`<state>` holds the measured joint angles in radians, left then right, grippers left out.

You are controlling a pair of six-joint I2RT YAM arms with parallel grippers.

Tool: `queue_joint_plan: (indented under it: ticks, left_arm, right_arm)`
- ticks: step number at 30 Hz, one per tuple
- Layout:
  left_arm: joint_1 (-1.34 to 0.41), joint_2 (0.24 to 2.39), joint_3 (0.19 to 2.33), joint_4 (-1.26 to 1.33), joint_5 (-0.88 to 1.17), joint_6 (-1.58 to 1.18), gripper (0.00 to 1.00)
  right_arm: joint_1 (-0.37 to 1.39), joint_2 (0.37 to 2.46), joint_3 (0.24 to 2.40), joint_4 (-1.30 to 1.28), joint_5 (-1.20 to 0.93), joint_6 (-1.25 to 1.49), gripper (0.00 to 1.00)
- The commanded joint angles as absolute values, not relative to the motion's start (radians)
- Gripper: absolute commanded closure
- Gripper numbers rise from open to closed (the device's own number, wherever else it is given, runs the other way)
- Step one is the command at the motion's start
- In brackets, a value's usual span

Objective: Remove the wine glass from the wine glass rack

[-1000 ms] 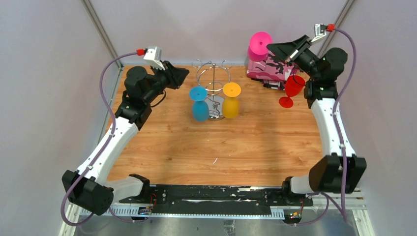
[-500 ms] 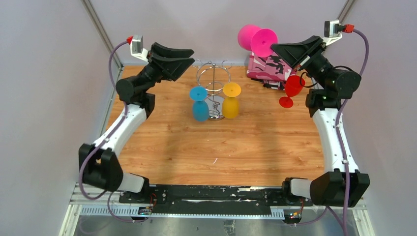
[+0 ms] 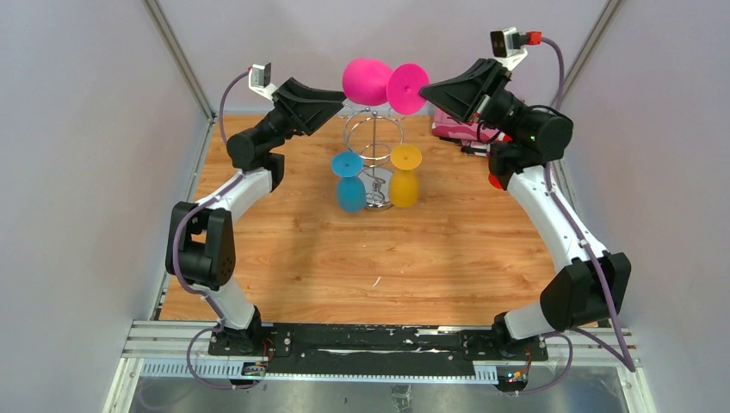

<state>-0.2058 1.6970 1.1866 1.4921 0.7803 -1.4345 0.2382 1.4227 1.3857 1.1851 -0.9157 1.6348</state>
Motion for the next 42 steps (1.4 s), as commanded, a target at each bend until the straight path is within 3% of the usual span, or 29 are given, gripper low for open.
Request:
queue_joint_plan:
  ticks: [1,9,20,36,42]
  left_arm:
    - [-0.206,1.668,1.208,1.579,0.810,-1.449,0.38]
    - [-0.206,1.652,1.182,1.579,0.819,-1.441,0.37]
    - [-0.206,1.576,1.168,1.579,0.818,-1.443,0.39]
    - [-0.206,1.304,1.023,1.576,0.848,-1.425,0.57]
    - [-0.206,1.300,1.019,1.577,0.857,-1.427,0.77]
  right_arm:
    - [0.279,1.438,1.427,1.275,-0.909,1.639,1.00]
    - [0.311,1.500,1.445,1.307,-0.902,1.653,1.00]
    - [0.343,1.641,1.431,1.586,-0.852,1.871,1.00]
    - [0.404,1.701,1.452,1.596,-0.882,1.871,1.00]
    - [0.430,1.715,1.458,1.595,-0.890,1.872,1.00]
